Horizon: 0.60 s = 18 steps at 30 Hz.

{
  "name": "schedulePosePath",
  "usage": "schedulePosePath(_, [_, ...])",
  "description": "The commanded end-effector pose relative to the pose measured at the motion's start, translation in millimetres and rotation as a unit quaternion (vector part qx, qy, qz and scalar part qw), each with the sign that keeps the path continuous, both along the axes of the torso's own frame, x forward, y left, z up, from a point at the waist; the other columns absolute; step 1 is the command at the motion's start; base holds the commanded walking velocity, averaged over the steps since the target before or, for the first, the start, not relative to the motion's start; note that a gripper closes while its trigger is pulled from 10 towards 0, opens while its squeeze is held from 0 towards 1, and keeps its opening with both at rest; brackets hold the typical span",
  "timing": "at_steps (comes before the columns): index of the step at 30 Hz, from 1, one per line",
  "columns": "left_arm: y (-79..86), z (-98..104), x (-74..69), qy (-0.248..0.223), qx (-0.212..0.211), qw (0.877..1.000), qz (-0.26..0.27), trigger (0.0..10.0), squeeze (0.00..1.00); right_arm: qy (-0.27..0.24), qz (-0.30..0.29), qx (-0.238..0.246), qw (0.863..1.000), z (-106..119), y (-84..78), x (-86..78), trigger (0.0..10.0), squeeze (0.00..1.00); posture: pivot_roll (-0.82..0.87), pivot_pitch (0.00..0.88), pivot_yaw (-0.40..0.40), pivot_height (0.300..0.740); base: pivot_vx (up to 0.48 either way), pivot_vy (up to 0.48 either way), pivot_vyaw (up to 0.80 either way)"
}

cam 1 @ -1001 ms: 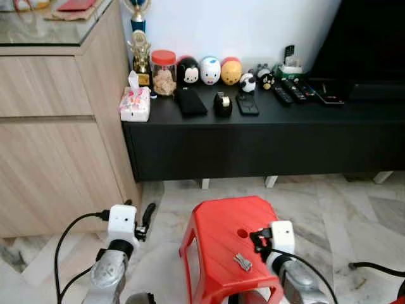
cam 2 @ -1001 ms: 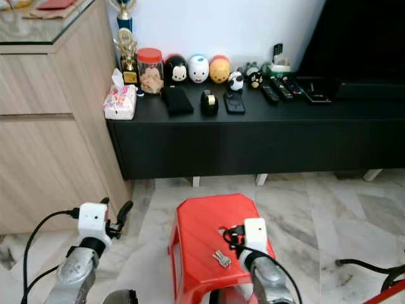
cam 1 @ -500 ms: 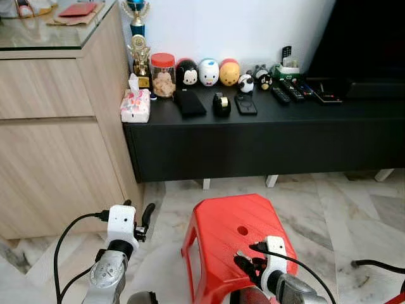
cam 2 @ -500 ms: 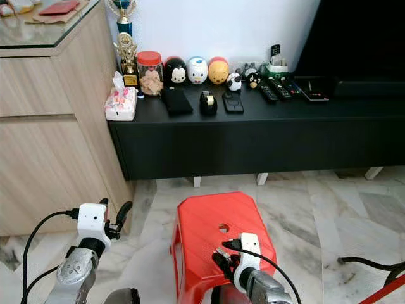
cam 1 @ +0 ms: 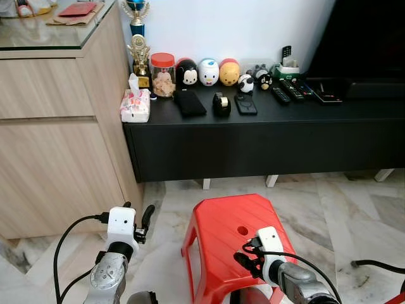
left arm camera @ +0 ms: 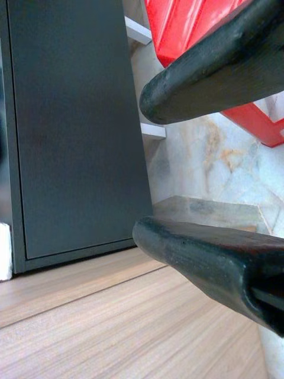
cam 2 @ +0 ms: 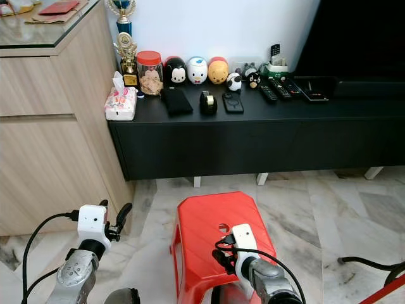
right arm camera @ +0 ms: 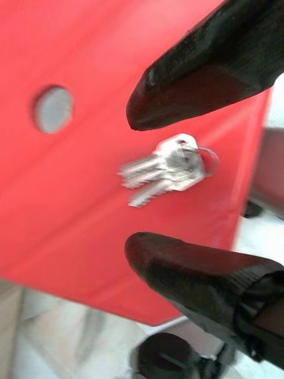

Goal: Hang keys on a hook

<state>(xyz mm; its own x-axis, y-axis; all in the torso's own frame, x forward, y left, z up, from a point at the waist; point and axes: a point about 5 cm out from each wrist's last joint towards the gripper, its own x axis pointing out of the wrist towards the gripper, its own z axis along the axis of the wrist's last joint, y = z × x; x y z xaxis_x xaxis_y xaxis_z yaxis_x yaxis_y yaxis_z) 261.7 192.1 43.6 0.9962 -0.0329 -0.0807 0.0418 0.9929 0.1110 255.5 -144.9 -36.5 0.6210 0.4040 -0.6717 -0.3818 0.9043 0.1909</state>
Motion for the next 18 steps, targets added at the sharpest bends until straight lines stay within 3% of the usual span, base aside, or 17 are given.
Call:
schedulePosePath(1, [-3.5, 0, -2.0, -0.004, 0.001, 1.000, -0.003, 10.0, 0.00, -0.059, -0.006, -0.006, 0.998, 13, -3.4, 14.2, 10.0, 0.00, 0.00, 0.000, -0.111, 0.617, 0.000, 0.000, 0.00])
schedulePosePath(6, [-2.2, -4, -5.7, 0.001, -0.001, 1.000, 0.001, 10.0, 0.00, -0.108, -0.043, -0.008, 0.993, 20, -6.3, 19.4, 10.0, 0.00, 0.00, 0.000, -0.115, 0.598, 0.000, 0.000, 0.00])
schedulePosePath(18, [-7.7, -4, -12.2, 0.002, -0.003, 1.000, -0.002, 10.0, 0.00, -0.107, -0.034, 0.008, 0.994, 16, -1.8, 12.4, 10.0, 0.00, 0.00, 0.000, -0.123, 0.593, 0.000, 0.000, 0.00])
